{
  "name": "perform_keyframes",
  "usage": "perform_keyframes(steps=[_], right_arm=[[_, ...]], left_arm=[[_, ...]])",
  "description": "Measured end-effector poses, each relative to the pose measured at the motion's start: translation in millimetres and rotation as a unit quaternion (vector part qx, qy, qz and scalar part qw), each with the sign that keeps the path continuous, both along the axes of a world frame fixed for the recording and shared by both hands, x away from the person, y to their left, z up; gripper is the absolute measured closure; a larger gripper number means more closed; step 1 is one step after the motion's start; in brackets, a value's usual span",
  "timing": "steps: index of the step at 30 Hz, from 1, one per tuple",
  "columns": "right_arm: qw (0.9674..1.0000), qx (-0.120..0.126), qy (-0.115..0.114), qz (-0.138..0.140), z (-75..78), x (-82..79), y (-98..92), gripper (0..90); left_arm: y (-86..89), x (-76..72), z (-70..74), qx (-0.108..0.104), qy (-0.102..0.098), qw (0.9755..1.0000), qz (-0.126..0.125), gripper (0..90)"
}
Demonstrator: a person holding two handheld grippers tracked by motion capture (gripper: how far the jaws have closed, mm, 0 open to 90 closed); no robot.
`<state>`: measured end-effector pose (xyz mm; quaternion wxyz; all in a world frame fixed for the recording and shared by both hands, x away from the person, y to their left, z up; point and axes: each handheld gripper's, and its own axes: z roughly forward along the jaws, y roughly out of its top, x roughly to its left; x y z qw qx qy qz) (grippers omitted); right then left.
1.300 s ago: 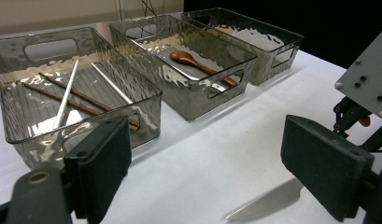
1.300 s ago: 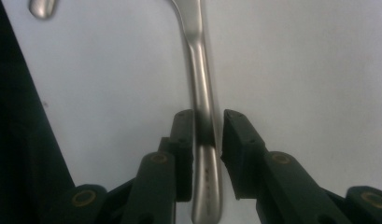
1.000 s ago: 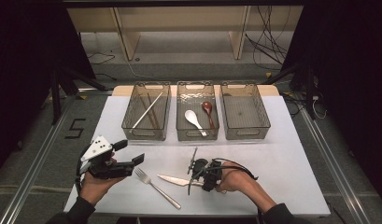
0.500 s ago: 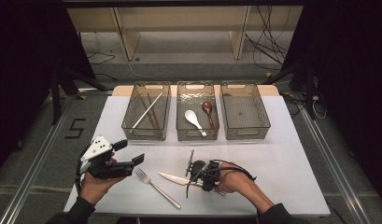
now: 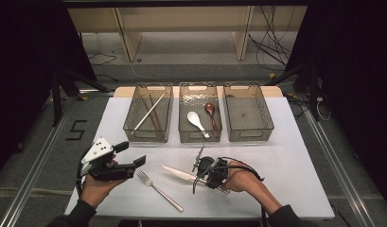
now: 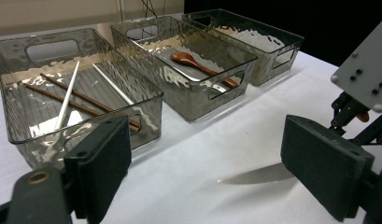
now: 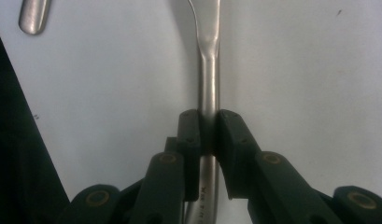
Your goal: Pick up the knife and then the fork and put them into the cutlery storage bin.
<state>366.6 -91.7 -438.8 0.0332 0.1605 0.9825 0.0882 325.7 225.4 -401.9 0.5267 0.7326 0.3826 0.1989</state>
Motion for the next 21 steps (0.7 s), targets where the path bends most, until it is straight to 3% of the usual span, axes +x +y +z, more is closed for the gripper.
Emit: perform_keyframes(steps=[7,11,17,21], right_arm=[[0.9993,0.032,-0.002,-0.019,11.5,3.8,-11.3,80.1],[0.9973,0.067,-0.011,-0.03,22.6,9.2,-22.7,80.1],[0.9901,0.118,-0.02,-0.075,40.9,19.4,-43.4,80.1],[0.9831,0.148,-0.028,-0.104,48.8,26.6,-56.8,80.1]], left_arm=[[0.8,0.0,0.3,0.0,-0.001,1.0,-0.001,15.9],[0.5,0.0,0.2,-0.001,-0.001,1.0,0.001,15.9],[0.8,0.2,0.1,-0.001,0.0,1.0,0.001,15.9],[0.5,0.1,0.2,-0.001,-0.001,1.0,0.001,15.9]])
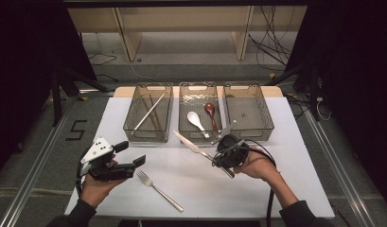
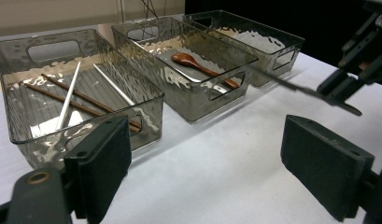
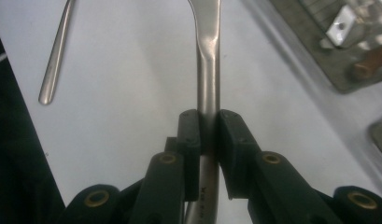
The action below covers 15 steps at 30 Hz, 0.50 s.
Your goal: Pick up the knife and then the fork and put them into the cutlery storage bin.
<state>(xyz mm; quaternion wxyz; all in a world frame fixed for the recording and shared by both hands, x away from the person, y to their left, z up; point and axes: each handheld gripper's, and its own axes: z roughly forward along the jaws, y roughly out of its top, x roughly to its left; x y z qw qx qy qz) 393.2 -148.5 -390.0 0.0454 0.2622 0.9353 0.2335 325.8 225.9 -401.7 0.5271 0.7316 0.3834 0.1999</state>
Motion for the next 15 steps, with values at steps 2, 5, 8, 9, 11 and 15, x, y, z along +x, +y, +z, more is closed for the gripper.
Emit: perform_keyframes(steps=[2,5,8,9,11,15], right_arm=[[0.9998,0.014,-0.006,-0.014,3.6,3.7,-6.1,80.1],[0.9987,0.032,-0.017,-0.037,8.6,10.5,-15.9,80.1],[0.9964,0.053,-0.022,-0.063,13.1,19.5,-28.7,80.1],[0.9953,0.057,-0.027,-0.074,14.7,22.4,-33.3,80.1],[0.993,0.068,-0.028,-0.092,17.2,28.9,-42.2,80.1],[0.987,0.088,-0.031,-0.13,20.4,45.7,-59.8,80.2]], left_arm=[[0.1,0.2,0.0,0.0,0.0,1.0,0.0,15.9],[0.1,0.1,-0.1,0.0,0.0,1.0,0.0,15.9],[0.4,0.4,-0.2,0.001,0.001,1.0,0.001,15.9],[0.4,0.5,-0.3,0.002,0.001,1.0,0.001,15.9],[0.3,0.5,-0.7,0.002,0.001,1.0,0.001,15.9],[0.4,0.8,-0.6,0.001,0.002,1.0,0.002,15.9]])
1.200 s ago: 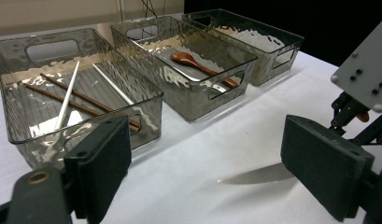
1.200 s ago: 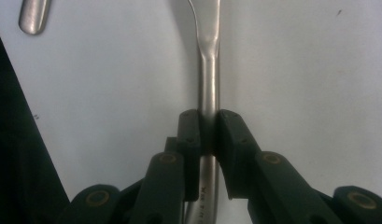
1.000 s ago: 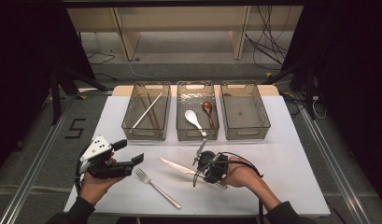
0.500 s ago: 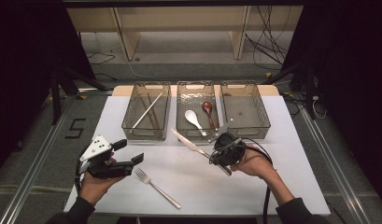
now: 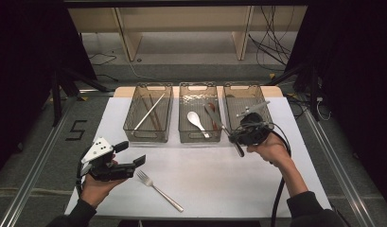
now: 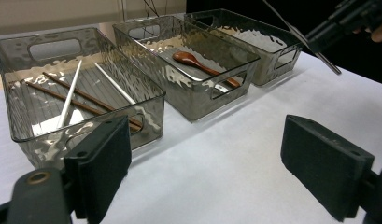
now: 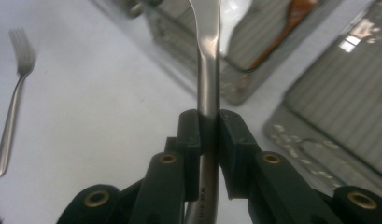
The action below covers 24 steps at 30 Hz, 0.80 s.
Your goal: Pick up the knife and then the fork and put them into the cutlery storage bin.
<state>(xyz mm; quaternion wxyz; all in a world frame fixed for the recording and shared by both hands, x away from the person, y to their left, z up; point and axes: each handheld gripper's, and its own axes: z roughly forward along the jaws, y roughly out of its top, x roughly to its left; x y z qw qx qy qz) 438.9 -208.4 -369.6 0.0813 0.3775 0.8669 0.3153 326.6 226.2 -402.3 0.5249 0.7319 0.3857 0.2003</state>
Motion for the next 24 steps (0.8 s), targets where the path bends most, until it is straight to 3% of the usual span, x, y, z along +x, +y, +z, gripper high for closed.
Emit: perform_keyframes(steps=[10,24], right_arm=[[0.9957,0.033,0.006,-0.087,-0.1,35.7,-33.0,80.1],[0.9888,0.031,0.014,-0.146,6.1,67.8,-42.4,80.0]], left_arm=[[0.7,0.4,-0.3,0.0,0.0,1.0,0.001,15.9],[1.1,0.1,0.1,-0.001,0.0,1.0,0.0,15.9]])
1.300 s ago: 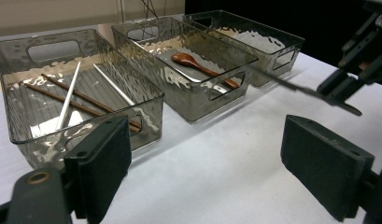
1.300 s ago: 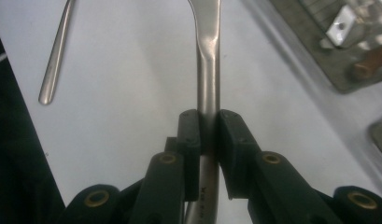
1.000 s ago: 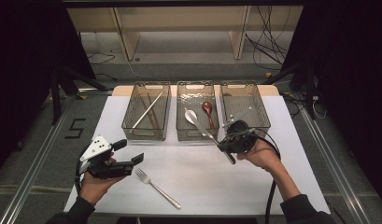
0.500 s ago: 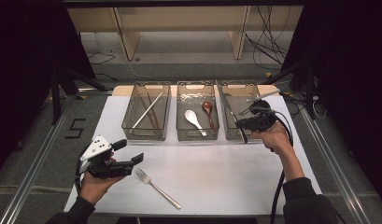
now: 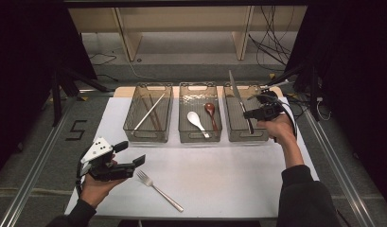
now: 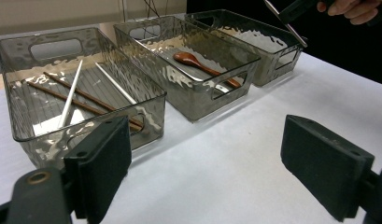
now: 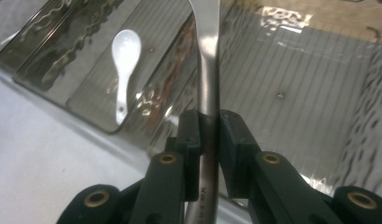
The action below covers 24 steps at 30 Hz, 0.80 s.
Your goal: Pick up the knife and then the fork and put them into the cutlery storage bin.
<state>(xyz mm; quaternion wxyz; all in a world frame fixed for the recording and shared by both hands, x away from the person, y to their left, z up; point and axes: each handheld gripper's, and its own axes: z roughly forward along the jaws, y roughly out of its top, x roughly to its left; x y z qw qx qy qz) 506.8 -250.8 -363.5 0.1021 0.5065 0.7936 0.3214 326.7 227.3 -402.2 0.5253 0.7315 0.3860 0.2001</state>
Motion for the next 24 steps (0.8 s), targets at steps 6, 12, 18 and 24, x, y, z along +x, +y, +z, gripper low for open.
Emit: perform_keyframes(steps=[6,12,18,24], right_arm=[[0.9999,-0.005,0.005,-0.015,2.0,9.2,-3.1,80.0],[0.9994,-0.009,0.012,-0.03,1.3,16.8,-5.4,80.0],[0.9988,-0.011,0.017,-0.045,-1.3,22.7,-6.9,79.9],[0.9977,-0.024,0.019,-0.061,-5.5,26.0,-4.9,79.8]], left_arm=[[-0.6,-0.1,-0.2,0.0,-0.001,1.0,-0.001,15.9],[-0.7,0.0,-0.4,0.0,0.0,1.0,-0.001,15.9],[-0.7,0.1,-0.4,0.0,0.0,1.0,-0.001,15.9],[-0.9,-0.3,0.0,0.0,0.0,1.0,-0.001,15.9]])
